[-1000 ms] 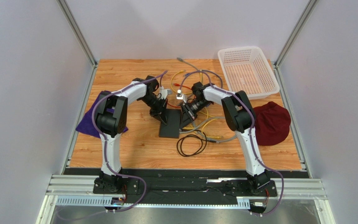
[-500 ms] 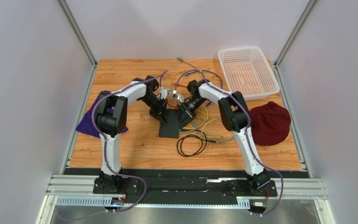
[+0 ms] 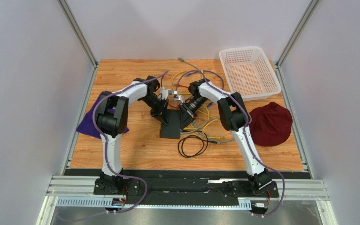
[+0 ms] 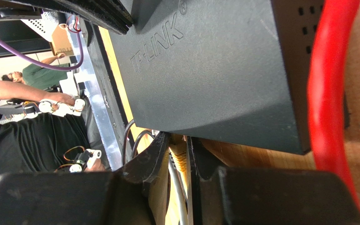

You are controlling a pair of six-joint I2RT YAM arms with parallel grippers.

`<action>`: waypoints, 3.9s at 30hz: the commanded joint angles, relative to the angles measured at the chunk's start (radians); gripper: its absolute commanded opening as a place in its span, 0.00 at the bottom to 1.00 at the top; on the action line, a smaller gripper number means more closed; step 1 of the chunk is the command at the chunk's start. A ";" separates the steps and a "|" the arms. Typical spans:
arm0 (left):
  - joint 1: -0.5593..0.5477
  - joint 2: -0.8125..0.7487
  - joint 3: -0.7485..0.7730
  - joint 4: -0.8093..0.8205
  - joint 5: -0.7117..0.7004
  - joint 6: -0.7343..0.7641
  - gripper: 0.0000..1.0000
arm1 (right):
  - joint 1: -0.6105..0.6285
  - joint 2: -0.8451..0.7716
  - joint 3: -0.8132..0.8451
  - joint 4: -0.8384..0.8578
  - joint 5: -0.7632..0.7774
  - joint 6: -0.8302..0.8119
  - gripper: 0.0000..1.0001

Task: Pull the plug from the switch port

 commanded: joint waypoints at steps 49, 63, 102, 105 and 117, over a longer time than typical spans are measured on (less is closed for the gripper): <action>-0.004 -0.151 0.041 -0.014 -0.134 0.106 0.06 | -0.059 -0.305 0.249 0.433 0.680 0.006 0.71; -0.001 -0.302 0.001 0.125 -0.015 -0.117 0.36 | -0.020 -0.734 -0.233 0.579 0.698 0.431 0.92; 0.005 -0.039 -0.040 0.113 -0.054 -0.015 0.00 | -0.010 -0.357 -0.397 0.381 0.063 0.133 0.70; -0.018 -0.035 -0.064 0.122 -0.078 0.001 0.00 | -0.007 -0.328 -0.385 0.410 0.086 0.165 0.69; -0.045 -0.033 -0.052 0.114 -0.167 0.018 0.00 | 0.057 -0.251 -0.368 0.421 0.093 0.154 0.60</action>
